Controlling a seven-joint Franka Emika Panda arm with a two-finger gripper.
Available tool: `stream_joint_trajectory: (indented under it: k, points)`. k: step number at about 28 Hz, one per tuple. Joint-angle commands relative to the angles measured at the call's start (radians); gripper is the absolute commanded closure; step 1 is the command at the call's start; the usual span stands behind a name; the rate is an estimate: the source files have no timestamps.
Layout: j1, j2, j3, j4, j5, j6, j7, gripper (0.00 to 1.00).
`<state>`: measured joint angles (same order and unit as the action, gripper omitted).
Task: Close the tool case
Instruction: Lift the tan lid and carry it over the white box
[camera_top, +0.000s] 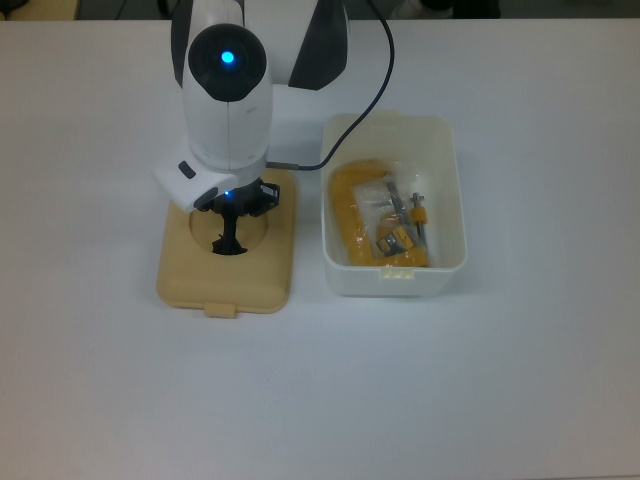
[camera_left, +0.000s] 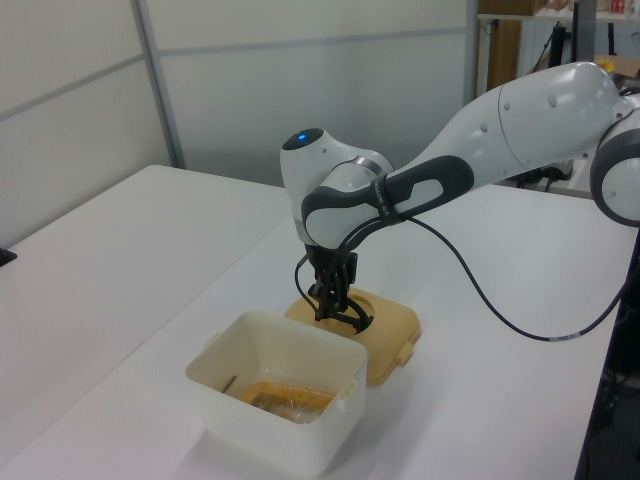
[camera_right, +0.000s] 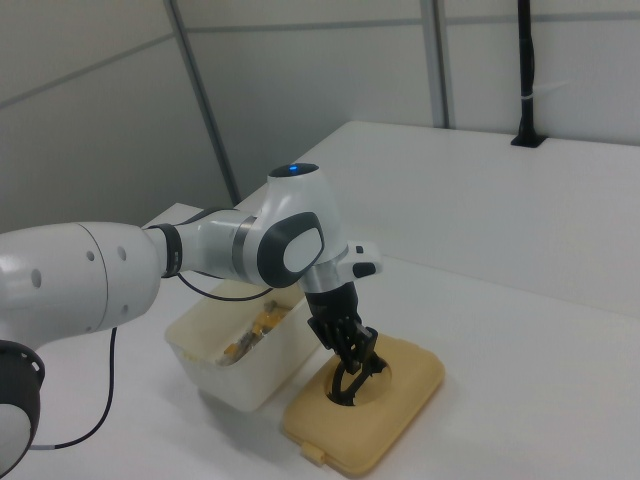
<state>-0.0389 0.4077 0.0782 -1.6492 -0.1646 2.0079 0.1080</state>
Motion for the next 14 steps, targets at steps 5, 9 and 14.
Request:
stream_joint_trajectory:
  k: [5,9,14]
  points:
    - [-0.010,-0.059,-0.005,-0.017,-0.010,-0.003,0.012,0.99]
    - [-0.024,-0.085,-0.005,-0.015,-0.004,-0.017,-0.001,0.99]
    - [-0.038,-0.119,-0.005,-0.006,0.010,-0.049,-0.007,1.00]
